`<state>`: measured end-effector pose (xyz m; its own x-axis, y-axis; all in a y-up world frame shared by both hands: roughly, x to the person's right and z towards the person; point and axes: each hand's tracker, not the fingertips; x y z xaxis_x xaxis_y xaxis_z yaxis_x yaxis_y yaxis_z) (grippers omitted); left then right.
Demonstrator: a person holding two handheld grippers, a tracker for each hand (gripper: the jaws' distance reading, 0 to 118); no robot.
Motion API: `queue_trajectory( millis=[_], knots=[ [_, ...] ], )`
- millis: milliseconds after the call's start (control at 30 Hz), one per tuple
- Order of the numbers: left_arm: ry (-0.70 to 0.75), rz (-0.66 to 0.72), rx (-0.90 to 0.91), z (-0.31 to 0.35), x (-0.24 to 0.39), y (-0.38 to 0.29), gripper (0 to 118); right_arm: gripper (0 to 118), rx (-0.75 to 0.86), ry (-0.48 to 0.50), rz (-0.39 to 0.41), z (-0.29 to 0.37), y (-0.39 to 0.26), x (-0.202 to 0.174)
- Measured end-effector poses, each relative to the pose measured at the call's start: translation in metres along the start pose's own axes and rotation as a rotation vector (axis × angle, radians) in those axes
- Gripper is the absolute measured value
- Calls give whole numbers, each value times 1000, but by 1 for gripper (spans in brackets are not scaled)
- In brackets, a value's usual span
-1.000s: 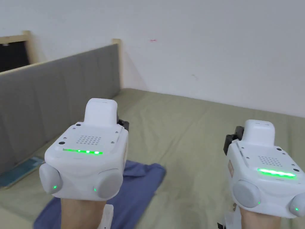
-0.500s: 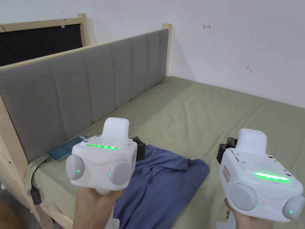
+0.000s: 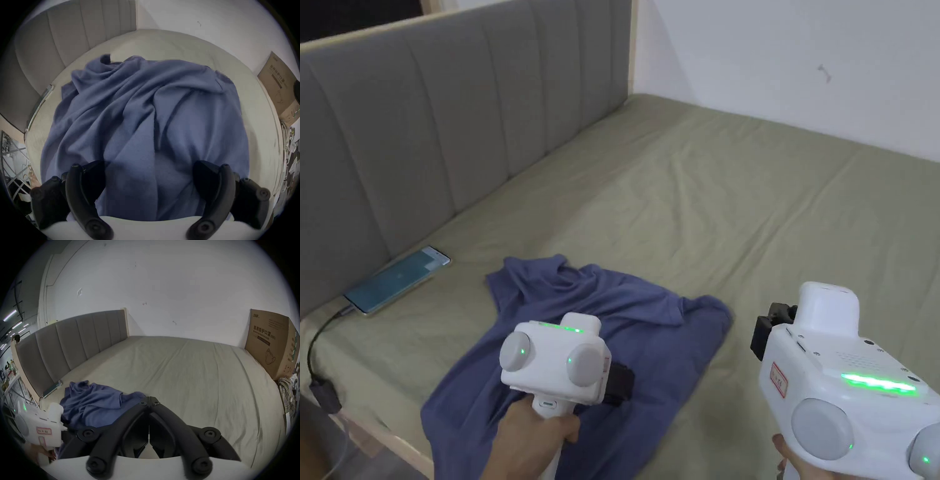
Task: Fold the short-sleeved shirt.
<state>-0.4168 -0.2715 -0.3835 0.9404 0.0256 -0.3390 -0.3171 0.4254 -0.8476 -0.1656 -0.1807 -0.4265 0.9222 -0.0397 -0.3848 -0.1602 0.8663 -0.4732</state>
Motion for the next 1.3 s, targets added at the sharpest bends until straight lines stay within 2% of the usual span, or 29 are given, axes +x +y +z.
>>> queue_trajectory(
  millis=[67,100,133,167,200,300,333,433,633,800,900,1200,1300],
  knots=[
    [-16,2,-2,8,-3,5,95,1,-7,4,-7,-3,-3,3],
    [-11,9,9,11,-3,6,80,1,-13,-2,-10,-4,-3,4],
    [6,44,18,15,-7,8,56,1,-16,-6,-18,-3,-4,4],
    [-13,79,20,16,-12,9,38,1,-19,-2,-29,-2,-5,6],
    [-18,76,12,15,-15,9,26,1,-22,2,-36,0,-5,7],
    [-39,69,11,17,-18,9,22,1,-19,-5,-30,7,-5,8],
    [-52,89,8,23,-20,10,13,1,-14,-11,-25,11,-4,10],
    [-139,204,71,44,-33,5,9,1,4,-23,-24,23,-2,19],
    [-162,192,193,105,-29,11,9,1,42,-58,-72,53,3,50],
    [-155,11,336,176,25,31,9,1,95,-111,-119,89,6,84],
    [-215,-94,394,211,74,43,9,1,131,-159,-157,113,7,111],
    [-497,-402,458,265,243,41,9,1,228,-377,-296,187,2,214],
    [-618,-451,453,272,297,32,9,1,243,-455,-321,209,-6,246]
  ],
)
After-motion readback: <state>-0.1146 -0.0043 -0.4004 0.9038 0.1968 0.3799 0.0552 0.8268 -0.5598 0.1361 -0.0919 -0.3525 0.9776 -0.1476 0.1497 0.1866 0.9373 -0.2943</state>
